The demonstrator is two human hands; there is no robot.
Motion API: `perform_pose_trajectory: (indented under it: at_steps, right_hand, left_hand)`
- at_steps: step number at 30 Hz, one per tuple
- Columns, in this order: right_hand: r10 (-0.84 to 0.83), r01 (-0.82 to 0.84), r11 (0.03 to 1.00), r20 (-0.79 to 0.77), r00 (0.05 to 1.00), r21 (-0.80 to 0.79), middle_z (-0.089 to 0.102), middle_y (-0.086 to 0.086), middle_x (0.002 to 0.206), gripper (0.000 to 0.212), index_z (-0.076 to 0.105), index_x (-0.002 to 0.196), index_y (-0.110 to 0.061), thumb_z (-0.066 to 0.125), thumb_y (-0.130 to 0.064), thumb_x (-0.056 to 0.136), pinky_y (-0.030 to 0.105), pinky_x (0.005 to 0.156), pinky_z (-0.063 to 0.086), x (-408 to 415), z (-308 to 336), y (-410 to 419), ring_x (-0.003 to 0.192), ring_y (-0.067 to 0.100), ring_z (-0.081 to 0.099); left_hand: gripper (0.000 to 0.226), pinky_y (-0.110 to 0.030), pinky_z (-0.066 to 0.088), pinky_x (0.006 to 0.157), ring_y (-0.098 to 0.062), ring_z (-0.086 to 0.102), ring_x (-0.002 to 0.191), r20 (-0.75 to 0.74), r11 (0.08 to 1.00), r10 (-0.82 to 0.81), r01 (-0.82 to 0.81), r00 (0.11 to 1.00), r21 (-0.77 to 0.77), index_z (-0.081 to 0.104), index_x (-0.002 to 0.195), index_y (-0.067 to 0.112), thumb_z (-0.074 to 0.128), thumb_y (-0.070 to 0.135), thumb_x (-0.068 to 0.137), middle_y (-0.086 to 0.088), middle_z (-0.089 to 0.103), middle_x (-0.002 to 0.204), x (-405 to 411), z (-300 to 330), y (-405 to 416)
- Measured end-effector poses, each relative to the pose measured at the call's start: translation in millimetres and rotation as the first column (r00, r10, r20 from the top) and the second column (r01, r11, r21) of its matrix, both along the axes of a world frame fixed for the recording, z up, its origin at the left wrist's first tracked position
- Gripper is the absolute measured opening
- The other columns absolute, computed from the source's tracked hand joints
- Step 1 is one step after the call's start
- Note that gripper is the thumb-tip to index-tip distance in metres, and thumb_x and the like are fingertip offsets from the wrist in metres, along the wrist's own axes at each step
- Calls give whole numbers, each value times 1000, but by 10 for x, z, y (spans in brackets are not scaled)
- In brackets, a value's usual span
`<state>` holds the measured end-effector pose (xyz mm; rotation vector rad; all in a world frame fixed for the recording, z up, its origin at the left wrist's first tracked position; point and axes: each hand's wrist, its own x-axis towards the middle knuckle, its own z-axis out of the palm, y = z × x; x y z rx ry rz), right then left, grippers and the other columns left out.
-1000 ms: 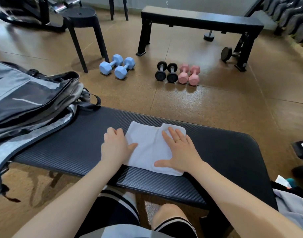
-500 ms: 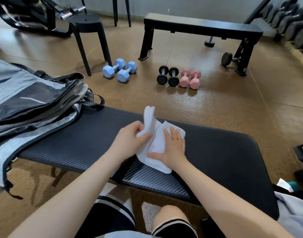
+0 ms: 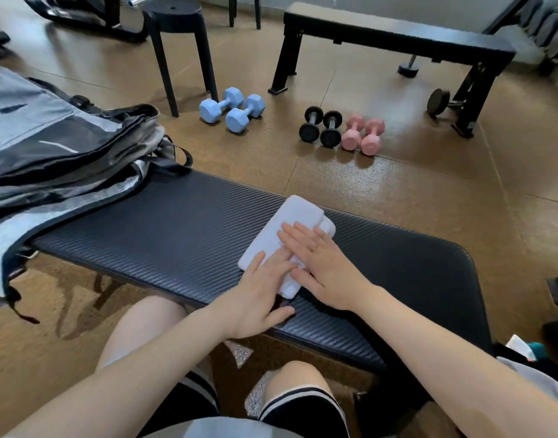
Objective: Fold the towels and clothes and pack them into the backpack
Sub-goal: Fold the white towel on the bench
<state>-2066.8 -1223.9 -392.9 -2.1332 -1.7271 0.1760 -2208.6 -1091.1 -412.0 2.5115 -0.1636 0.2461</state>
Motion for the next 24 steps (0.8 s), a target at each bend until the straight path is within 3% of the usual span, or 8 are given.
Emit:
perform_pose_trajectory:
  at_steps: [5, 8, 10, 13, 16, 19, 21, 24]
  right_hand:
    - [-40, 56, 991, 131, 991, -121, -4, -15, 151, 83, 3, 147, -28, 4, -76, 80, 30, 115, -13, 422, -143, -101, 143, 7, -5]
    - [-17, 60, 984, 246, 969, -167, -3, -14, 154, 89, 6, 148, -32, 27, -79, 75, 32, 113, -17, 618, -147, -199, 145, 12, -6]
    - [-1, 37, 994, 332, 943, -102, 13, -5, 156, 88, 23, 147, -25, 37, -73, 75, 37, 116, -6, 653, -160, -163, 144, 16, 3]
    - [19, -39, 998, 379, 925, 46, 47, 10, 141, 67, 55, 128, -9, 57, -51, 77, 43, 109, 34, 643, -182, -12, 132, 28, 41]
    - [1, -56, 986, 328, 945, 158, 61, 15, 124, 53, 63, 114, -2, 61, -37, 75, 41, 96, 47, 630, -199, 90, 111, 31, 60]
    - [-49, 11, 973, 157, 986, 231, 66, 13, 111, 47, 63, 112, -3, 50, -36, 81, 31, 95, 37, 594, -115, 181, 102, 31, 63]
    - [-58, 53, 978, 22, 998, 202, 67, 12, 108, 51, 62, 114, -4, 45, -41, 84, 30, 93, 36, 529, -5, 292, 101, 32, 62]
    - [-99, 131, 983, -226, 969, 129, 67, 2, 103, 51, 63, 109, -14, 44, -54, 84, 34, 88, 43, 369, 206, 536, 98, 22, 59]
  left_hand:
    - [54, -15, 19, 110, -5, 16, 140, 78, 946, 179, -149, 981, -288, 24, 132, 18, 44, 47, 91, -10, 17, 149, -103, 51, 48]
    - [65, -14, 22, 108, -10, 21, 139, 95, 955, 216, -190, 972, -229, 32, 128, 19, 64, 46, 78, -4, 18, 148, -53, 47, 91]
    - [65, -19, 26, 108, -12, 22, 139, 65, 963, 220, -206, 973, -173, 38, 123, 20, 67, 51, 74, -2, 19, 148, -11, -1, 111]
    - [69, -30, 33, 105, -10, 25, 137, 40, 971, 238, -238, 970, -19, 41, 122, 20, 66, 59, 70, -2, 26, 147, 16, -49, 111]
    - [71, -22, 29, 104, 2, 27, 130, 84, 954, 288, -293, 954, 58, 45, 124, 19, 63, 59, 68, 6, 35, 144, 44, 8, 98]
    - [87, -35, 27, 111, -4, 41, 124, 27, 916, 400, -400, 916, 21, 40, 134, 18, 68, 59, 62, 7, 46, 137, 62, 82, 133]
    - [75, -37, 44, 96, -8, 53, 109, 14, 852, 513, -508, 858, -125, 40, 127, 29, 72, 48, 62, 13, 53, 122, 59, 173, 129]
    - [56, -27, 47, 77, -4, 55, 91, 1, 671, 700, -656, 714, -345, 37, 110, 39, 74, 35, 69, 20, 53, 100, 41, 424, 147]
